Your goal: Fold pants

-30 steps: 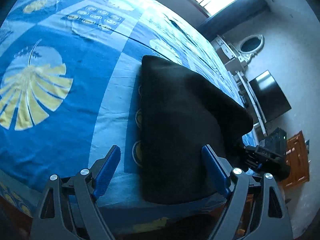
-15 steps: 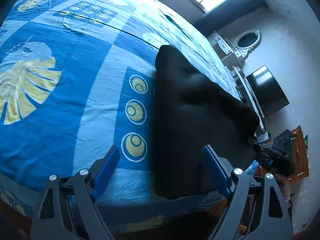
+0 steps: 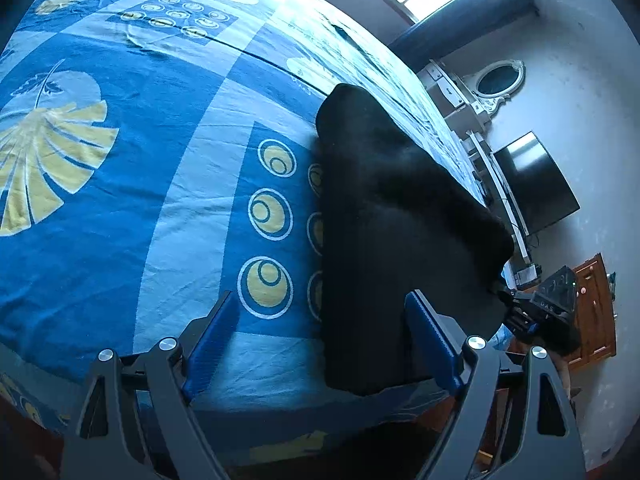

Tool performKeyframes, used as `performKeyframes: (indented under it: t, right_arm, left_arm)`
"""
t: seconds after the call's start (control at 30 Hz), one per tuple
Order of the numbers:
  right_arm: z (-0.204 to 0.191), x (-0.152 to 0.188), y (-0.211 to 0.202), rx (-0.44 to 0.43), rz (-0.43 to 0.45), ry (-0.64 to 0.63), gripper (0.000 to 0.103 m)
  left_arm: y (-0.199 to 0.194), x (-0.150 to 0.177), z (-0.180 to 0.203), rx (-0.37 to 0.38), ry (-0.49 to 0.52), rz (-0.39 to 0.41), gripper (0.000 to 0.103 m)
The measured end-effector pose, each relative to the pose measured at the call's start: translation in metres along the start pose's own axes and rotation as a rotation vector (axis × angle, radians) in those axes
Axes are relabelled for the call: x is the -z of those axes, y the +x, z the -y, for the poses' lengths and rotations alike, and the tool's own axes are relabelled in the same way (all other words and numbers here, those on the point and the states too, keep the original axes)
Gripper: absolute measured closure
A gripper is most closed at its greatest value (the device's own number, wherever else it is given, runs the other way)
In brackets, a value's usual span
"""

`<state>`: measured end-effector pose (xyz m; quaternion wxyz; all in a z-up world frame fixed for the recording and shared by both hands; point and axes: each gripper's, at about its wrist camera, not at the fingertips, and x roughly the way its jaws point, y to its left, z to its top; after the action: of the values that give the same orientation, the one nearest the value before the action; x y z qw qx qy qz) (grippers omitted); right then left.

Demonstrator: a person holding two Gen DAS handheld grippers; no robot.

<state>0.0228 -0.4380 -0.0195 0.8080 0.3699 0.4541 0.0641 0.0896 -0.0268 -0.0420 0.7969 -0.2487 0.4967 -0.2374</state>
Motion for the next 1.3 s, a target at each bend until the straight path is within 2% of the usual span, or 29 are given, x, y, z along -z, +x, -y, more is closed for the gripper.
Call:
performKeyframes:
  t: [0.07, 0.13, 0.2, 0.23, 0.47, 0.57, 0.67, 0.77, 0.83, 0.87, 0.9, 1.0, 1.03, 1.1, 1.13, 1.23, 1.3]
  right_arm:
    - [0.000, -0.001, -0.006, -0.004, 0.006, 0.003, 0.086]
    - [0.003, -0.002, -0.017, 0.001, 0.029, 0.017, 0.072]
    - [0.007, -0.001, -0.028, 0.019, 0.043, 0.044, 0.019]
    - [0.011, 0.001, -0.032, 0.024, 0.048, 0.053, 0.018]
    - [0.043, 0.014, -0.016, -0.095, -0.035, 0.198, 0.016]
    - [0.046, 0.020, 0.000, -0.181, -0.092, 0.247, 0.013]
    - [0.045, 0.022, 0.008, -0.173, -0.103, 0.233, 0.012]
    - [0.042, 0.022, 0.011, -0.206, -0.115, 0.229, 0.011]
    - [0.040, 0.022, 0.012, -0.190, -0.123, 0.209, 0.021]
    - [0.039, 0.022, 0.013, -0.158, -0.125, 0.188, 0.033]
    - [0.039, 0.022, 0.013, -0.149, -0.127, 0.179, 0.042]
    - [0.042, 0.020, 0.011, -0.179, -0.127, 0.180, 0.060]
    - [0.043, 0.019, 0.010, -0.200, -0.122, 0.188, 0.061]
    - [0.044, 0.018, 0.008, -0.228, -0.115, 0.192, 0.066]
    - [0.043, 0.015, 0.008, -0.233, -0.112, 0.181, 0.067]
    - [0.039, 0.012, 0.006, -0.255, -0.109, 0.152, 0.069]
    - [0.038, 0.010, 0.005, -0.265, -0.110, 0.139, 0.070]
  left_arm:
    - [0.000, 0.000, 0.000, -0.002, -0.002, -0.001, 0.020]
    - [-0.001, 0.000, 0.001, 0.000, -0.003, -0.010, 0.020]
    - [-0.002, 0.001, -0.001, 0.011, -0.015, -0.021, 0.020]
    - [-0.002, 0.001, -0.002, 0.014, -0.022, -0.028, 0.020]
    - [0.000, 0.003, -0.005, 0.034, -0.059, -0.044, 0.020]
    - [0.001, 0.004, -0.004, 0.055, -0.054, -0.056, 0.017]
    - [0.007, 0.007, -0.002, 0.121, -0.075, -0.097, 0.017]
    - [0.012, 0.010, 0.001, 0.135, -0.063, -0.100, 0.017]
    - [0.013, 0.011, 0.000, 0.155, -0.082, -0.093, 0.017]
    - [0.013, 0.011, 0.000, 0.178, -0.095, -0.092, 0.017]
    - [0.013, 0.012, 0.000, 0.203, -0.107, -0.096, 0.017]
    - [0.017, 0.015, 0.003, 0.257, -0.135, -0.122, 0.019]
    - [0.018, 0.017, 0.007, 0.251, -0.121, -0.126, 0.034]
    - [0.020, 0.019, 0.012, 0.216, -0.083, -0.128, 0.041]
    - [0.019, 0.020, 0.012, 0.217, -0.077, -0.123, 0.048]
    - [0.017, 0.018, 0.008, 0.221, -0.102, -0.117, 0.060]
    - [0.014, 0.019, 0.009, 0.221, -0.101, -0.104, 0.062]
